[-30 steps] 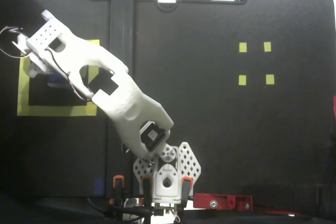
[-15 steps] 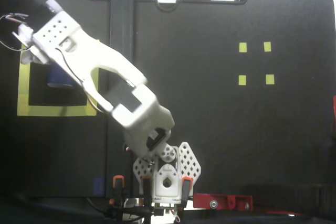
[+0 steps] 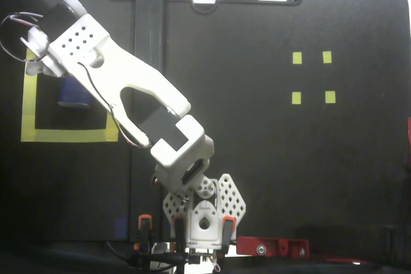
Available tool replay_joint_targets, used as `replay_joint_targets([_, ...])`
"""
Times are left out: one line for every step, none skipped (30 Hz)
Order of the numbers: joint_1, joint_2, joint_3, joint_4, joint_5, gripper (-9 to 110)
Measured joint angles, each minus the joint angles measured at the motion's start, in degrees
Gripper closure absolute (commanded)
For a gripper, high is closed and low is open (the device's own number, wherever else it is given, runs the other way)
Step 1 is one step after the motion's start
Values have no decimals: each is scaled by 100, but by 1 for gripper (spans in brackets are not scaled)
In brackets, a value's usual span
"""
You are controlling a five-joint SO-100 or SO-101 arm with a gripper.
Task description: Grasp the block and place it in the designated area.
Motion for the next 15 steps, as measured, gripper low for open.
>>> replay_joint_targets([0,0,0,0,0,70])
replay_joint_targets([0,0,0,0,0,73])
replay_joint_targets([0,0,0,0,0,76])
replay_joint_targets([0,0,0,0,0,79])
replay_joint_targets([0,0,0,-9,0,81])
replay_joint_targets([0,0,0,-26,0,83])
replay_joint_targets([0,0,0,-26,0,85])
replay_joint_targets([9,0,0,-26,0,89])
replay_joint_targets([9,0,0,-26,0,92])
replay_joint_targets([18,0,0,-26,0,95])
replay_joint_targets([18,0,0,-35,0,98])
replay_joint_targets([18,0,0,-35,0,99])
replay_joint_targets([18,0,0,-35,0,100])
replay_joint_targets([18,0,0,-35,0,101])
replay_joint_targets([18,0,0,-35,0,101])
